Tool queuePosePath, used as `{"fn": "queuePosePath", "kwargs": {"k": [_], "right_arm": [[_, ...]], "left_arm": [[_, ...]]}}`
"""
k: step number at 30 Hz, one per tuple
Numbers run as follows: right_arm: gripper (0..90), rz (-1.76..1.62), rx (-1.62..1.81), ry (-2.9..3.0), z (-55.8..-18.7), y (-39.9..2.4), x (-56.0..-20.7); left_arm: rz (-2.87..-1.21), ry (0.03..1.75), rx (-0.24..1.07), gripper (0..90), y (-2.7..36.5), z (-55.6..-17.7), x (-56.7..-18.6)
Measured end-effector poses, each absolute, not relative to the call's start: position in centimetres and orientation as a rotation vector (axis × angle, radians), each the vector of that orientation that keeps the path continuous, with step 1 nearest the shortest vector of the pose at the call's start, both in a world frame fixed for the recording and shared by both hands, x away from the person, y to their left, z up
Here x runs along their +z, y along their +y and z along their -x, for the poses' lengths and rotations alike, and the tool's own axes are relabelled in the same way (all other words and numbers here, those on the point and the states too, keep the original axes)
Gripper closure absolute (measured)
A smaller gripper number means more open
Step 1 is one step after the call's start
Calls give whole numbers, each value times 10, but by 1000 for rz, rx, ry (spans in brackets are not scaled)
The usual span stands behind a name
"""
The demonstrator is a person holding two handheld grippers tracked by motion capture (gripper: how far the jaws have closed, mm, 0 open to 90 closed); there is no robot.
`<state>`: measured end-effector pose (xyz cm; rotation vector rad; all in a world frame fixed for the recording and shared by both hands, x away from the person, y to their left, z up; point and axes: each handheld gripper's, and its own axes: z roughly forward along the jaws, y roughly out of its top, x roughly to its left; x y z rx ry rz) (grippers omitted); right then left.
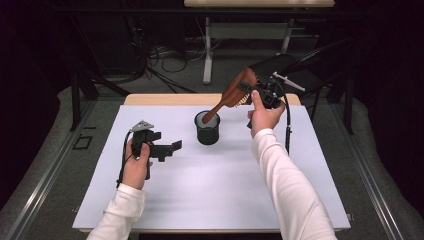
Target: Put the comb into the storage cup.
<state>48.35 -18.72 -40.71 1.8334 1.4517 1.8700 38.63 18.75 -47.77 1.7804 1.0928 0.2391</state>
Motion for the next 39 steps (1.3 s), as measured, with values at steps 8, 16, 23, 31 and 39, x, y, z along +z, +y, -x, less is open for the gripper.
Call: {"fn": "queuePosePath", "kwargs": {"k": [8,16,23,31,39], "right_arm": [[524,-1836,1847,1472,-487,-181,-412],[524,-1837,1827,1505,-489,-173,-418],[523,-1827,1815,1516,-490,-169,-421],[523,-1833,1799,1534,-491,-166,-426],[523,-1830,1790,1540,-492,-162,-432]], "left_arm": [[-1779,1092,237,9,188,-386,-478],[-1781,1091,236,9,188,-386,-478],[-1781,1092,236,9,188,-386,-478],[-1782,1092,236,9,188,-387,-478],[-1783,1094,237,9,189,-387,-478]]}}
